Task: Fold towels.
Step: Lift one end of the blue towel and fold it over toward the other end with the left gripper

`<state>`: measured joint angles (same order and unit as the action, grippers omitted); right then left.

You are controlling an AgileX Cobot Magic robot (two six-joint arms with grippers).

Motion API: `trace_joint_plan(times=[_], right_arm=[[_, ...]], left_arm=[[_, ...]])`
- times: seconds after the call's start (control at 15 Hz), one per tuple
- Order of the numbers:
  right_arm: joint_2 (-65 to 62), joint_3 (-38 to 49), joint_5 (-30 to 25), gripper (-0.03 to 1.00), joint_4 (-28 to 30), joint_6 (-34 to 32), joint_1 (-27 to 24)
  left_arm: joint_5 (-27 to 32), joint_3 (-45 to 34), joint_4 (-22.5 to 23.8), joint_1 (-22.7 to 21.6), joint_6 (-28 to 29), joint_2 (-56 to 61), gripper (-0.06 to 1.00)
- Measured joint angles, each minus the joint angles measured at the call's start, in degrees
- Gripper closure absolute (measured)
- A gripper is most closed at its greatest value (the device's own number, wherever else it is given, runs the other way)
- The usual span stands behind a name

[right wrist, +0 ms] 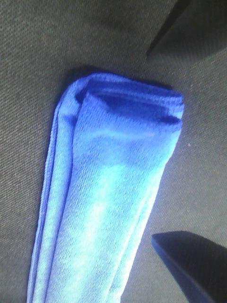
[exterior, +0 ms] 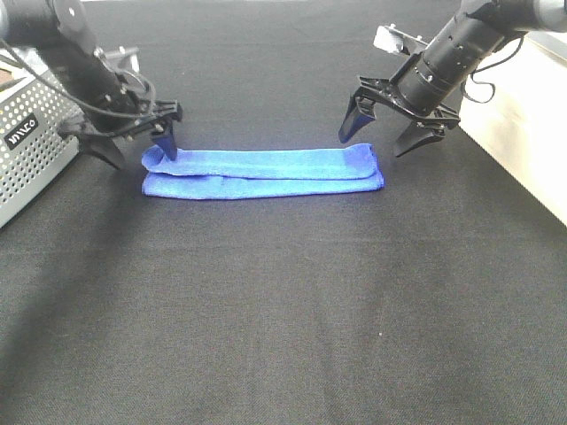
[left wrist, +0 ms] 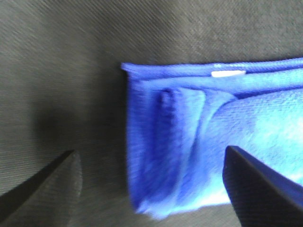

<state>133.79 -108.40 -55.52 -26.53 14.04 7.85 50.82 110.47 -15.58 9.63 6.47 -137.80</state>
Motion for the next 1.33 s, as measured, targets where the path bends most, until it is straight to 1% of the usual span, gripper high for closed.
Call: trace_joint_plan(times=[0.13, 0.2, 0.27, 0.47, 0.53, 0.6, 0.67, 0.73, 0.8, 0.87, 0.93, 1.0, 1.07, 1.13, 1.2, 1.27, 1.33], right_arm=[[0.0, 0.0, 0.0, 0.09, 0.29, 0.0, 0.0], [0.0, 0.0, 0.0, 0.09, 0.46, 0.0, 0.0], [0.0, 0.0, 0.06, 0.09, 0.52, 0.0, 0.0], [0.0, 0.0, 0.63, 0.09, 0.69, 0.0, 0.0], [0.0, 0.0, 0.86, 0.09, 0.74, 0.0, 0.0], [0.0, 0.0, 1.15, 0.09, 0.74, 0.0, 0.0], [0.0, 0.0, 1.49, 0.09, 0.8, 0.0, 0.0], [0.0, 0.0, 1.6, 0.09, 0.86, 0.0, 0.0], [0.0, 0.0, 1.6, 0.09, 0.86, 0.0, 0.0], [0.0, 0.0, 1.66, 0.09, 0.86, 0.0, 0.0], [0.0, 0.0, 1.66, 0.09, 0.86, 0.0, 0.0], [0.0, 0.0, 1.66, 0.09, 0.86, -0.11, 0.0], [0.0, 0.0, 1.66, 0.09, 0.86, -0.11, 0.0], [0.0, 0.0, 1.26, 0.09, 0.86, -1.09, -0.06], [0.0, 0.0, 0.57, 0.09, 0.86, -1.15, -0.11], [0.0, 0.0, 0.0, 0.09, 0.86, -1.2, -0.11], [-0.17, 0.0, -0.57, 0.09, 0.74, -1.32, -0.11]], left_arm=[[-1.09, 0.0, -2.18, 0.0, -1.15, -1.49, 0.17], [-1.66, 0.0, -2.41, 0.0, -1.78, -2.06, 0.18], [-1.83, 0.06, -2.52, 0.0, -2.01, -2.46, 0.2], [-1.95, 0.57, -2.52, 0.0, -2.29, -3.27, 0.29], [-2.23, 0.63, -2.52, -0.06, -2.35, -3.38, 0.37], [-2.64, 0.63, -2.64, -0.17, -2.35, -3.5, 0.5], [-3.04, 0.63, -3.09, -0.17, -2.35, -3.67, 0.69], [-3.27, 0.63, -3.78, -0.17, -2.35, -3.72, 0.85], [-3.27, 0.63, -3.61, -0.11, -2.35, -3.67, 0.88], [-3.09, 0.63, -2.86, -0.11, -2.35, -3.44, 0.88], [-2.12, 0.86, -0.46, 0.11, -2.35, -2.92, 0.88], [-0.11, 1.66, 3.15, 0.23, -1.83, -2.29, 0.88], [-0.11, 1.66, 3.15, 0.23, -1.83, -2.29, 0.88], [4.7, 3.95, 10.14, 0.23, -0.46, -1.15, 0.88], [8.65, 5.9, 13.64, 0.23, 0.23, -0.29, 0.88], [12.26, 8.71, 15.13, 0.23, 0.63, 0.46, 0.88], [15.07, 12.03, 15.18, 0.29, 1.09, 1.03, 0.88]])
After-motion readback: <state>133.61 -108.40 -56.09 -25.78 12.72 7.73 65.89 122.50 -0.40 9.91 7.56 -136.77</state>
